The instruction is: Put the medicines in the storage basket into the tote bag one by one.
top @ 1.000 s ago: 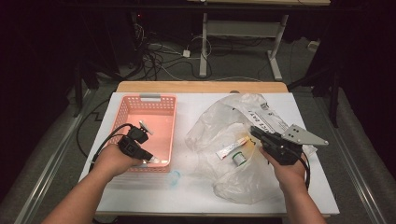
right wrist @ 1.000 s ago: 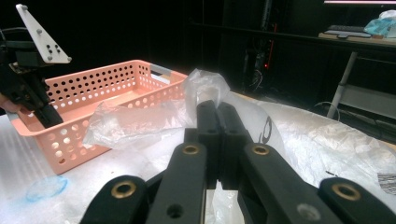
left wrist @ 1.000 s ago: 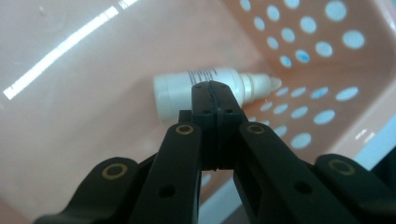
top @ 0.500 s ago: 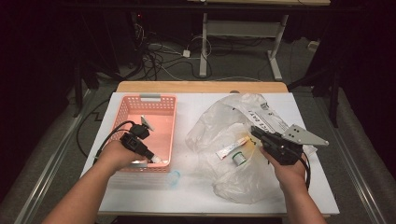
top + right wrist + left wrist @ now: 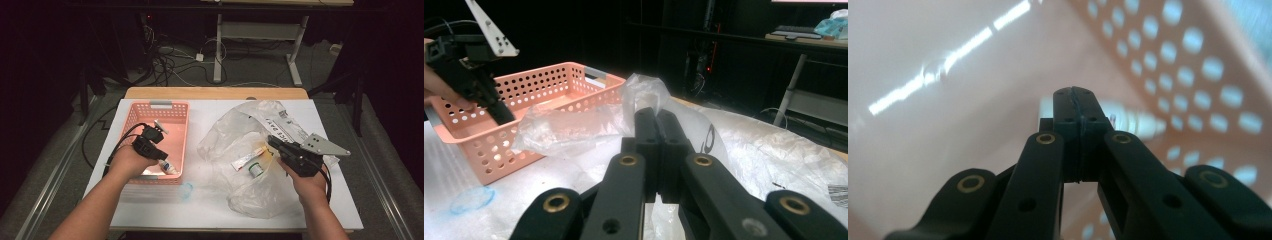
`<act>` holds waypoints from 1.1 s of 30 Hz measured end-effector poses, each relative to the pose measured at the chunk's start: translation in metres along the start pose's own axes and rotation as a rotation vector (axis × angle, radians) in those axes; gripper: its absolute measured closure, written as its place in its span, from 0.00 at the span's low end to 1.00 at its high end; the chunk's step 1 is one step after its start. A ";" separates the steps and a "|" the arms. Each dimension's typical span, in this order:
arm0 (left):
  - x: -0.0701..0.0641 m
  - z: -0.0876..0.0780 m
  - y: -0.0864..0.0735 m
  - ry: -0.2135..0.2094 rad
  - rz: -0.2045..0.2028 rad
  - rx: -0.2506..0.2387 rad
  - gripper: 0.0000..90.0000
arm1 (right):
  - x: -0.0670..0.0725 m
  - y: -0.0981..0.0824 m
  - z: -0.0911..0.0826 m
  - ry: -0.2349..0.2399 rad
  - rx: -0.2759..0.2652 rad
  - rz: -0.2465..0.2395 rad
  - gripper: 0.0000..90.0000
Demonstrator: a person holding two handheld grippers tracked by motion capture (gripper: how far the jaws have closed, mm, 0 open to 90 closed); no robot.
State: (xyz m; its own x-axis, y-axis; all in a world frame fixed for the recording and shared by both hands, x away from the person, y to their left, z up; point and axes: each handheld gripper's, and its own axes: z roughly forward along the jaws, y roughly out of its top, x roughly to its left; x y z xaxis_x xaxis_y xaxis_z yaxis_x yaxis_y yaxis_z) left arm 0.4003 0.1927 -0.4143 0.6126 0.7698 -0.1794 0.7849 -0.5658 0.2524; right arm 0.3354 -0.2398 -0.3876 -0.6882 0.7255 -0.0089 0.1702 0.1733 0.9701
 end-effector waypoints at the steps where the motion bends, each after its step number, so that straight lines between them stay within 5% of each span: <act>1: 0.001 0.000 -0.003 -0.004 0.002 0.032 0.98 | 0.000 0.000 0.000 0.000 0.000 -0.003 1.00; 6: 0.001 0.011 -0.011 0.004 0.028 0.135 0.98 | 0.002 0.002 0.000 0.000 -0.002 -0.001 1.00; 10: 0.002 0.017 -0.005 0.018 0.023 0.125 0.98 | 0.002 0.002 0.000 0.001 -0.002 -0.003 1.00; 18: -0.002 0.023 0.015 0.013 0.002 0.022 0.97 | 0.000 0.000 -0.001 -0.001 -0.002 0.006 1.00; 27: -0.008 0.023 0.027 -0.037 -0.046 -0.042 0.75 | 0.001 0.001 -0.001 -0.001 0.000 0.001 1.00; 33: -0.007 0.027 0.030 -0.045 -0.080 -0.021 0.62 | 0.002 0.001 0.000 0.002 0.001 0.000 1.00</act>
State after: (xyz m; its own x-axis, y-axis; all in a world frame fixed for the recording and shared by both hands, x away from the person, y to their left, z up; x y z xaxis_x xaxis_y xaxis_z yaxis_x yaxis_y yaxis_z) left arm 0.4221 0.1629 -0.4312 0.5520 0.7979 -0.2420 0.8296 -0.4964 0.2555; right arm 0.3339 -0.2383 -0.3869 -0.6895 0.7242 -0.0082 0.1711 0.1739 0.9698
